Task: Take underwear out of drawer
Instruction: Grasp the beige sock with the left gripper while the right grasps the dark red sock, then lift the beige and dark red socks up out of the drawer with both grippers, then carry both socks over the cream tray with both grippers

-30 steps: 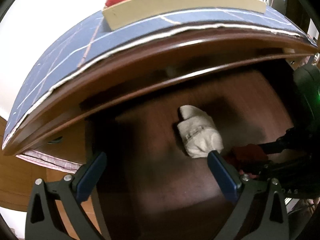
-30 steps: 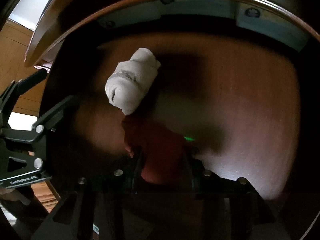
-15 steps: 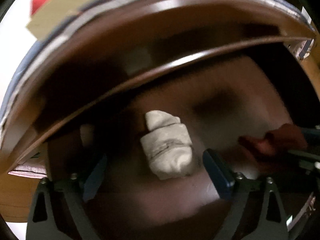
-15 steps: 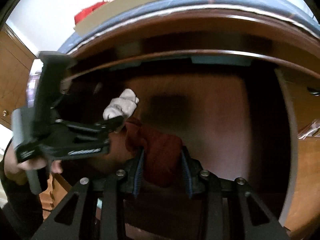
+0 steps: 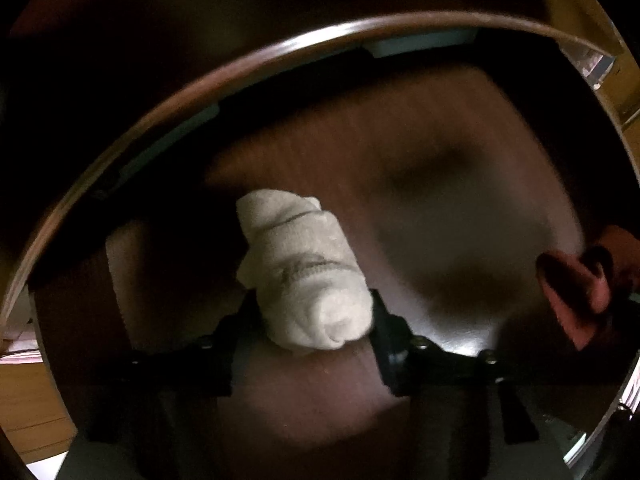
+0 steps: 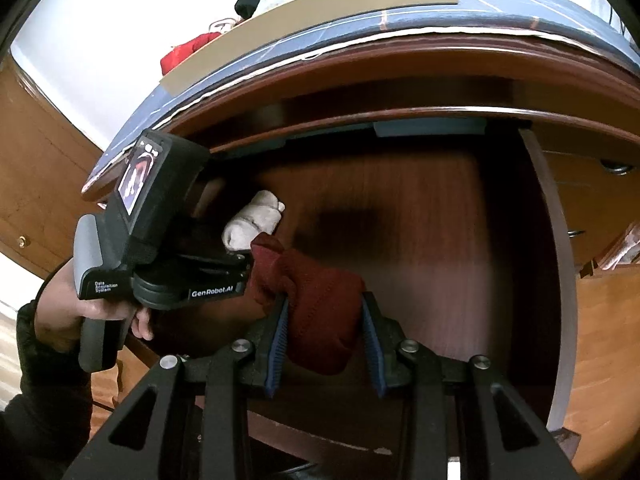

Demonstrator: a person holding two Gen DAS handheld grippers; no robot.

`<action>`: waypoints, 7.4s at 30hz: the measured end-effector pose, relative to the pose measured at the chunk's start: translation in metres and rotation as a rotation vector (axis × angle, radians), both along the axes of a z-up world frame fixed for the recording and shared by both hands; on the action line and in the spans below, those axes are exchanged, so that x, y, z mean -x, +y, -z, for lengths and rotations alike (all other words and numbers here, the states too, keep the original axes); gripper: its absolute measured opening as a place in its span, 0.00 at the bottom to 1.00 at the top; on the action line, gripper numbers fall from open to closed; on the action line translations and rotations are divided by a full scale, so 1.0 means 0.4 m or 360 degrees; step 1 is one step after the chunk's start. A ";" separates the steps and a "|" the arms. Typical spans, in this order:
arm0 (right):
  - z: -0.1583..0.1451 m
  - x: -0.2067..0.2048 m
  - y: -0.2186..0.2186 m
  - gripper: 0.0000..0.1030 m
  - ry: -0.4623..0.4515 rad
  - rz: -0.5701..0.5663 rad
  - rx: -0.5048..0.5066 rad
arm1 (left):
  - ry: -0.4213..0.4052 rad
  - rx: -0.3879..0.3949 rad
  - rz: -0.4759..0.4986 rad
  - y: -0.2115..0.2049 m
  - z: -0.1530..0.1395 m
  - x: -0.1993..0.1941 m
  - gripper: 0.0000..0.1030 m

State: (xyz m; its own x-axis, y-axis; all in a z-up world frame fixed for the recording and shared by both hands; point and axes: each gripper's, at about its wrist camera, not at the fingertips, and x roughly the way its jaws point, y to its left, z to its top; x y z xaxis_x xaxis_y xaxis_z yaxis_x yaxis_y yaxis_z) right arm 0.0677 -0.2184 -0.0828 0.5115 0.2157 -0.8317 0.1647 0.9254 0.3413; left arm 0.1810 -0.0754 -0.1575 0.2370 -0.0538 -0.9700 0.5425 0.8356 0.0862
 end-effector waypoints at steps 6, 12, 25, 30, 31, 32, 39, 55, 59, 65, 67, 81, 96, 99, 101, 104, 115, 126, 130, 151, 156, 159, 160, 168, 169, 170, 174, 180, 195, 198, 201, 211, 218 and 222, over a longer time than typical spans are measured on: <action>-0.003 0.022 0.000 0.36 -0.0041 0.0057 -0.0043 | -0.0118 0.0104 0.0011 0.016 -0.052 0.032 0.35; -0.017 0.036 0.000 0.36 -0.0080 0.0097 -0.0065 | -0.0247 0.0194 0.0025 0.046 -0.112 0.082 0.35; -0.056 0.102 0.009 0.36 -0.0281 0.0268 -0.0088 | -0.0515 0.0570 -0.0128 0.173 -0.218 0.265 0.35; -0.087 0.148 0.025 0.36 -0.0352 0.0264 -0.0052 | -0.0614 0.0588 -0.0134 0.209 -0.246 0.290 0.35; -0.092 0.155 0.027 0.36 -0.0364 0.0266 -0.0049 | -0.0641 0.0585 -0.0135 0.202 -0.254 0.295 0.35; -0.098 0.164 0.028 0.36 -0.0379 0.0271 -0.0046 | -0.0676 0.0574 -0.0133 0.194 -0.259 0.295 0.35; -0.157 0.198 0.049 0.36 -0.0479 0.0280 0.0003 | -0.0826 0.0566 -0.0147 0.156 -0.304 0.330 0.35; -0.302 0.262 0.045 0.36 -0.0722 0.0310 0.0095 | -0.1086 0.0633 -0.0136 0.162 -0.427 0.390 0.35; -0.327 0.275 0.044 0.36 -0.0770 0.0321 0.0118 | -0.1142 0.0625 -0.0131 0.155 -0.448 0.407 0.35; -0.366 0.294 0.048 0.36 -0.0845 0.0334 0.0171 | -0.1180 0.0626 -0.0124 0.147 -0.465 0.416 0.35; -0.378 0.302 0.047 0.36 -0.0869 0.0338 0.0182 | -0.1192 0.0624 -0.0118 0.144 -0.472 0.419 0.35; -0.424 0.329 0.036 0.36 -0.0963 0.0357 0.0216 | -0.1287 0.0621 -0.0084 0.123 -0.519 0.432 0.35; -0.498 0.322 0.037 0.36 -0.1082 0.0349 0.0275 | -0.1387 0.0654 -0.0030 0.093 -0.582 0.439 0.35; -0.509 0.318 0.041 0.36 -0.1100 0.0345 0.0288 | -0.1392 0.0662 -0.0031 0.090 -0.585 0.437 0.35; -0.513 0.315 0.041 0.36 -0.1108 0.0347 0.0295 | -0.1388 0.0669 -0.0036 0.089 -0.587 0.431 0.35; -0.516 0.311 0.037 0.36 -0.1116 0.0353 0.0300 | -0.1378 0.0681 -0.0046 0.090 -0.583 0.422 0.35; -0.509 0.314 0.024 0.36 -0.1109 0.0387 0.0314 | -0.1310 0.0727 -0.0034 0.089 -0.564 0.407 0.35; -0.476 0.304 -0.031 0.36 -0.1043 0.0467 0.0292 | -0.1175 0.0782 0.0010 0.047 -0.525 0.364 0.35; -0.469 0.295 -0.048 0.36 -0.1024 0.0488 0.0302 | -0.1159 0.0785 0.0043 0.020 -0.522 0.349 0.35; -0.468 0.183 -0.116 0.36 -0.0965 0.0511 0.0275 | -0.1108 0.0807 0.0069 -0.058 -0.529 0.226 0.35; -0.463 0.166 -0.131 0.36 -0.0949 0.0536 0.0256 | -0.1090 0.0800 0.0073 -0.064 -0.522 0.206 0.35; -0.451 0.153 -0.140 0.36 -0.0928 0.0548 0.0228 | -0.1081 0.0797 0.0064 -0.066 -0.521 0.194 0.35; -0.448 0.148 -0.142 0.36 -0.0920 0.0548 0.0221 | -0.1076 0.0794 0.0061 -0.066 -0.520 0.190 0.35; -0.407 0.091 -0.158 0.36 -0.0841 0.0577 0.0130 | -0.1052 0.0760 -0.0001 -0.063 -0.503 0.158 0.35; -0.403 0.085 -0.161 0.36 -0.0831 0.0582 0.0123 | -0.1041 0.0766 -0.0007 -0.061 -0.501 0.152 0.35; -0.399 0.079 -0.165 0.36 -0.0823 0.0590 0.0117 | -0.1033 0.0768 -0.0012 -0.060 -0.499 0.145 0.35; -0.387 0.061 -0.183 0.36 -0.0785 0.0628 0.0114 | -0.1008 0.0788 -0.0027 -0.053 -0.490 0.121 0.35; -0.373 0.032 -0.206 0.36 -0.0743 0.0652 0.0097 | -0.0958 0.0806 -0.0044 -0.058 -0.475 0.079 0.35; -0.404 -0.060 -0.235 0.36 -0.0787 0.0597 0.0099 | -0.0971 0.0819 -0.0007 -0.115 -0.498 -0.008 0.35; -0.417 -0.074 -0.239 0.36 -0.0813 0.0590 0.0104 | -0.0996 0.0820 -0.0008 -0.126 -0.510 -0.030 0.35; -0.426 -0.095 -0.244 0.36 -0.0829 0.0586 0.0106 | -0.1012 0.0804 0.0005 -0.144 -0.519 -0.046 0.35; -0.431 -0.133 -0.268 0.36 -0.0825 0.0602 0.0090 | -0.1057 0.0783 0.0025 -0.189 -0.540 -0.090 0.35; -0.433 -0.149 -0.283 0.36 -0.0811 0.0608 0.0098 | -0.1019 0.0785 0.0008 -0.203 -0.529 -0.111 0.35; -0.429 -0.165 -0.288 0.36 -0.0797 0.0608 0.0123 | -0.0992 0.0776 0.0010 -0.218 -0.519 -0.120 0.35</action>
